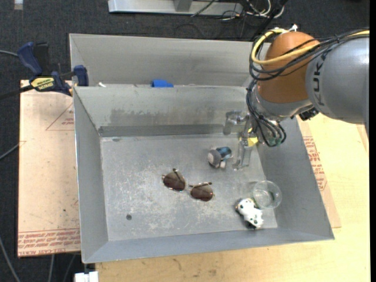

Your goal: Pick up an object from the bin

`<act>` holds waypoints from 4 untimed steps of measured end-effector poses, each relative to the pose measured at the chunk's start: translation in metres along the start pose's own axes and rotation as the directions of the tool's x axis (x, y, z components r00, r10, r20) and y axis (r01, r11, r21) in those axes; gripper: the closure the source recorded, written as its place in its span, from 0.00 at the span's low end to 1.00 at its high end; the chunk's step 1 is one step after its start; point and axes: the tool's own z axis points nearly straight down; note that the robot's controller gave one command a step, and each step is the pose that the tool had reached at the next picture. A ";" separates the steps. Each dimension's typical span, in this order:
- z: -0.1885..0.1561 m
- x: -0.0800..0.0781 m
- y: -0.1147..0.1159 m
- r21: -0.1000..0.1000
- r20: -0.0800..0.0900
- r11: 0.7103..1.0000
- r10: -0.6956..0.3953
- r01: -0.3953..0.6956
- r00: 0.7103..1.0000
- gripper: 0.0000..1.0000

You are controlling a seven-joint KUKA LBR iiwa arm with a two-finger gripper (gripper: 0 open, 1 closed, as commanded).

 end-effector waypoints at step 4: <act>0.057 0.019 0.042 0.001 0.008 0.969 -0.246 0.246 0.969 0.00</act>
Offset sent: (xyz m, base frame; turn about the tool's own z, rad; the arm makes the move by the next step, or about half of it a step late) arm -0.0317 0.0183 -0.0673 -0.0978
